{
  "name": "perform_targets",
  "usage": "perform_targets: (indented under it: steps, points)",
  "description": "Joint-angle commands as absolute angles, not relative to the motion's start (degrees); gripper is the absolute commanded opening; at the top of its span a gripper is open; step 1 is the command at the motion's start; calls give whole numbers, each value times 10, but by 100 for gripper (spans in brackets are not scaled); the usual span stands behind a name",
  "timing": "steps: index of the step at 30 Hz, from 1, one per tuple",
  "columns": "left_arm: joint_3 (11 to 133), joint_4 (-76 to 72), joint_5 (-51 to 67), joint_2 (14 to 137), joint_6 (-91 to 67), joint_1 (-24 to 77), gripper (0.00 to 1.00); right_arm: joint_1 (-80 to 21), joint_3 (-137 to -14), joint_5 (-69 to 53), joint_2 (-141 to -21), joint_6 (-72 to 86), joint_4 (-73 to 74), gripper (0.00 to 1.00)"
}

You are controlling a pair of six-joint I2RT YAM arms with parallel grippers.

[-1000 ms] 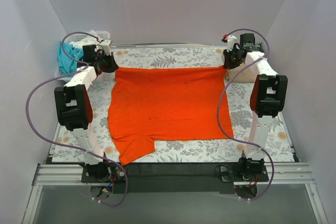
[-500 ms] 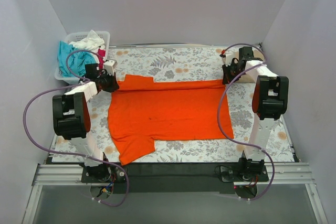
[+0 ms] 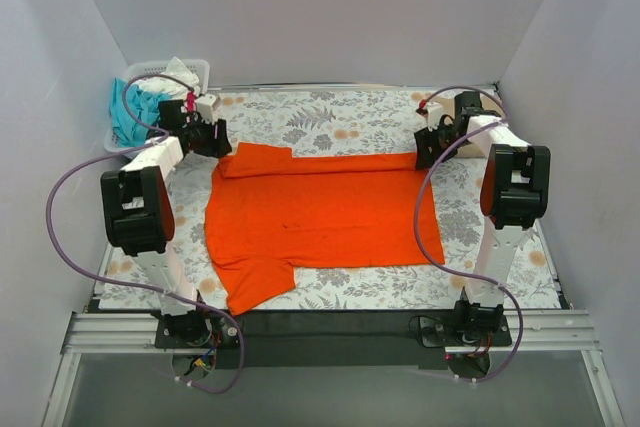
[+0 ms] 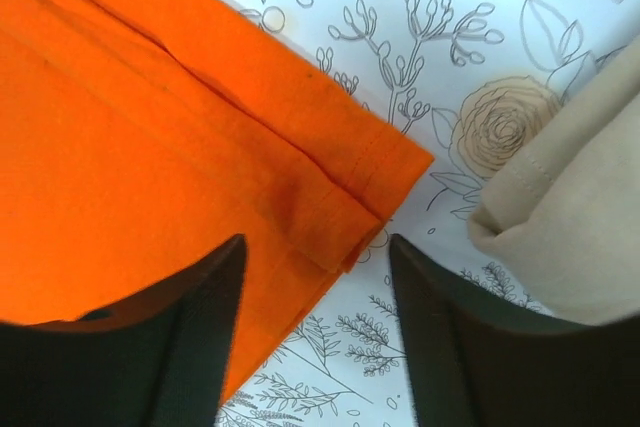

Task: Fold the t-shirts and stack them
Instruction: Fold the tshirt

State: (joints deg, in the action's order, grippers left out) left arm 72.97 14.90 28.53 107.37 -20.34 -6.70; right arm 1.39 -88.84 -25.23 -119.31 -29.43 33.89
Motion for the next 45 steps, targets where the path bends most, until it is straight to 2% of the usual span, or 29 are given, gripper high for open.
perform_targets:
  steps: [1,3,7,13,21,29,31,34,37,41,44,45]
  points:
    - [804,152,297,1084,-235,-65,49,17,-932,-277,-1152,-298,353,52]
    - [844,153,284,1116,-239,-55,48,17,-950,-279,-1155,-292,355,44]
    - [894,156,238,1169,-249,-35,48,17,-971,-273,-1168,-286,360,39]
    - [943,160,200,1234,-262,-8,51,16,-986,-271,-1195,-277,364,39]
    - [947,161,168,1272,-257,25,51,14,-989,-271,-1206,-278,373,39]
    - [925,175,172,1254,-240,34,35,14,-994,-262,-1201,-284,380,40]
    - [925,186,175,1244,-233,34,38,15,-993,-258,-1197,-286,381,40]
    - [924,205,178,1238,-229,36,48,15,-993,-258,-1195,-287,383,40]
    - [916,212,173,1236,-227,36,50,15,-995,-263,-1195,-284,384,40]
    - [901,212,167,1234,-230,36,44,15,-999,-264,-1198,-282,385,40]
    - [890,212,163,1236,-236,39,34,15,-1004,-261,-1201,-282,385,40]
    - [889,213,162,1235,-236,41,27,15,-1005,-260,-1201,-282,385,40]
